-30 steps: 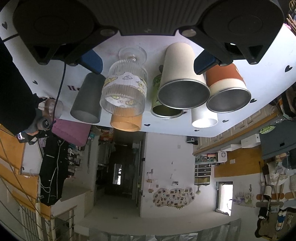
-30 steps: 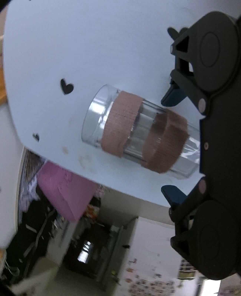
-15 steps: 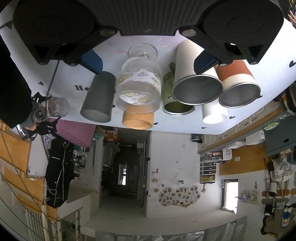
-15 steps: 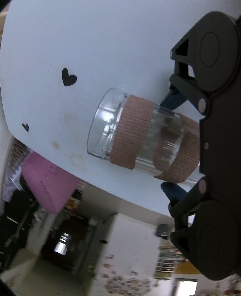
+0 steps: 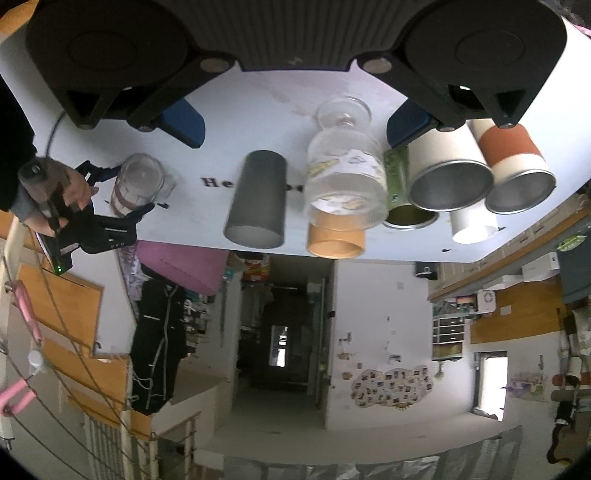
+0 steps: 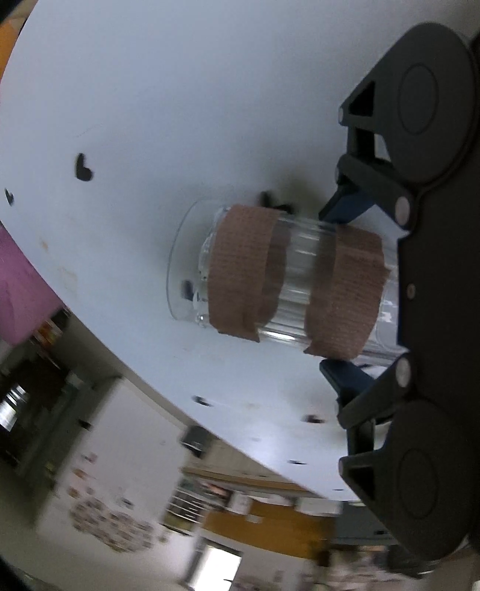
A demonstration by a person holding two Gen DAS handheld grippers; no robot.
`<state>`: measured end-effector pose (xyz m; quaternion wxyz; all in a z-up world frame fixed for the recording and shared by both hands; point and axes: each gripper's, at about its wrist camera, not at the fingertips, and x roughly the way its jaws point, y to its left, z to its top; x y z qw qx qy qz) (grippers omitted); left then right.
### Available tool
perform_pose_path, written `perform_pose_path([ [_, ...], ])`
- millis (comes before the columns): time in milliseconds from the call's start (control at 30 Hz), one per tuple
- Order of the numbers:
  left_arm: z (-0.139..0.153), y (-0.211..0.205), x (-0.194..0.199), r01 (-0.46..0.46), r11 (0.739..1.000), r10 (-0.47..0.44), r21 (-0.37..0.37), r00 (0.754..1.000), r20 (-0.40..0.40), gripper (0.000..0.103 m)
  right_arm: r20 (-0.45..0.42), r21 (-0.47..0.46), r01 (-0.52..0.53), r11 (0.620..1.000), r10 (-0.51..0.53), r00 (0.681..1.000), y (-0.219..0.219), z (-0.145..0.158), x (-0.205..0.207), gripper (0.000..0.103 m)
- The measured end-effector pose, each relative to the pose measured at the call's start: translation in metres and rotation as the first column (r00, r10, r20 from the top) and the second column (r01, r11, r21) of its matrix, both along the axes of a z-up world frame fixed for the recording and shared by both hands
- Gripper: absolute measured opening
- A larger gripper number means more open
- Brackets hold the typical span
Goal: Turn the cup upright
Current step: 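Reach the right gripper to the lying banded glass and grasp its body, then rotate the banded glass upright with the right gripper while the left gripper grasps it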
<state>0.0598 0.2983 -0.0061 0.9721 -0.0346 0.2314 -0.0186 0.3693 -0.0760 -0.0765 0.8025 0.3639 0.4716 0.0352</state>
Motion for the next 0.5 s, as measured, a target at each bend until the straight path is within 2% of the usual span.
perform_pose_path([
  [100, 0.000, -0.006, -0.002, 0.021, 1.000, -0.021, -0.002, 1.000, 0.000, 0.103, -0.007, -0.012, -0.091, 0.996, 0.091, 0.996, 0.006, 0.003, -0.027, 0.079],
  [200, 0.000, -0.012, -0.003, 0.039, 0.999, -0.039, -0.006, 0.999, 0.001, 0.103, -0.012, -0.036, -0.211, 0.977, 0.211, 0.978, 0.020, 0.007, -0.047, 0.079],
  [333, -0.001, -0.018, -0.003, 0.057, 0.998, -0.057, -0.016, 0.998, -0.007, 0.103, -0.023, -0.058, -0.369, 0.928, 0.368, 0.929, 0.038, 0.012, -0.075, 0.079],
  [500, -0.003, -0.025, -0.005, 0.082, 0.996, -0.082, -0.030, 0.997, -0.013, 0.103, -0.042, -0.051, -0.507, 0.861, 0.505, 0.862, 0.056, 0.015, -0.111, 0.079],
])
